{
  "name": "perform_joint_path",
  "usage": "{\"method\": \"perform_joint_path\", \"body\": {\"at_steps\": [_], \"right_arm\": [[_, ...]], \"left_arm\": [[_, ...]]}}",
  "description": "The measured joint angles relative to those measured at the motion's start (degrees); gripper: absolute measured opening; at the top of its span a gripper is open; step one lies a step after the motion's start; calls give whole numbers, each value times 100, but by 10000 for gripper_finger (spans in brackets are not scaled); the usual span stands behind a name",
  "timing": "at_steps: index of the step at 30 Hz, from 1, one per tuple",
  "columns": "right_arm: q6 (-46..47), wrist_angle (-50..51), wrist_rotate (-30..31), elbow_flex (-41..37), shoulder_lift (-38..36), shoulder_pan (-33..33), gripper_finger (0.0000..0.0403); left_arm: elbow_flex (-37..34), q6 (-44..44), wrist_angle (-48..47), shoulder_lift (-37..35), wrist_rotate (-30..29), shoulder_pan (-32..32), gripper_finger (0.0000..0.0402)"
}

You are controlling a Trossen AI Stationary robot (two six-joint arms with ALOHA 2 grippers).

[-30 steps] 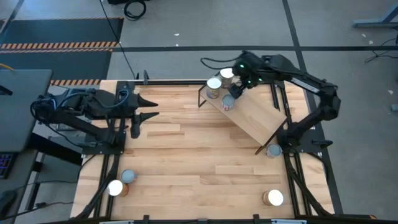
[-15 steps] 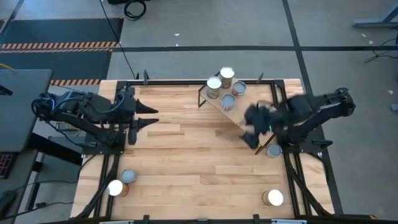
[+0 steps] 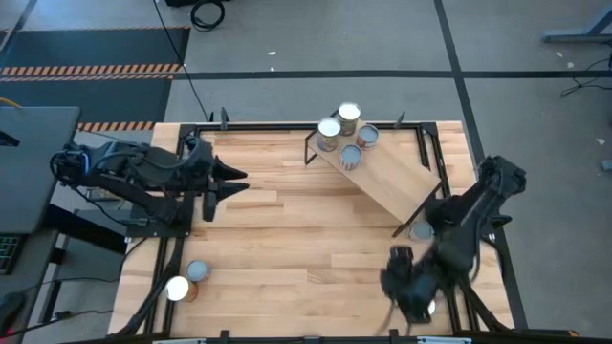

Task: Pick and place cans onto a shelf
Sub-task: Put the right canned corn on the shelf

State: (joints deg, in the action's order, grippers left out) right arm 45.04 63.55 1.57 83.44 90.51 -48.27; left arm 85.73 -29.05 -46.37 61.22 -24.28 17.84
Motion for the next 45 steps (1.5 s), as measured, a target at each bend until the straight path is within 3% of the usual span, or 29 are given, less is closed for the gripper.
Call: {"method": "perform_joint_path", "body": {"at_steps": [9, 13, 18, 28, 35, 40, 45], "right_arm": [[-308, -292, 185, 0, 212, -1064, 352], [-127, -303, -265, -103, 220, -1335, 369], [322, -278, -275, -373, 224, -1300, 391], [93, -374, -90, -1200, 224, -1454, 394], [-223, -1009, -82, -1712, 220, -1504, 393], [-173, -1265, -184, -2151, 224, -1461, 378], [-340, -1116, -552, -2138, 227, -1266, 336]], "left_arm": [[0, -507, 370, 314, 444, 40, 145], [0, -491, 374, 440, 446, 40, 157], [0, -432, 264, 572, 444, 40, 177], [5, -327, 109, 705, 447, 34, 185], [5, -259, 70, 708, 435, 33, 185], [5, -21, -13, 704, 125, 33, 185], [5, 24, -337, 674, -10, 33, 181]]}}
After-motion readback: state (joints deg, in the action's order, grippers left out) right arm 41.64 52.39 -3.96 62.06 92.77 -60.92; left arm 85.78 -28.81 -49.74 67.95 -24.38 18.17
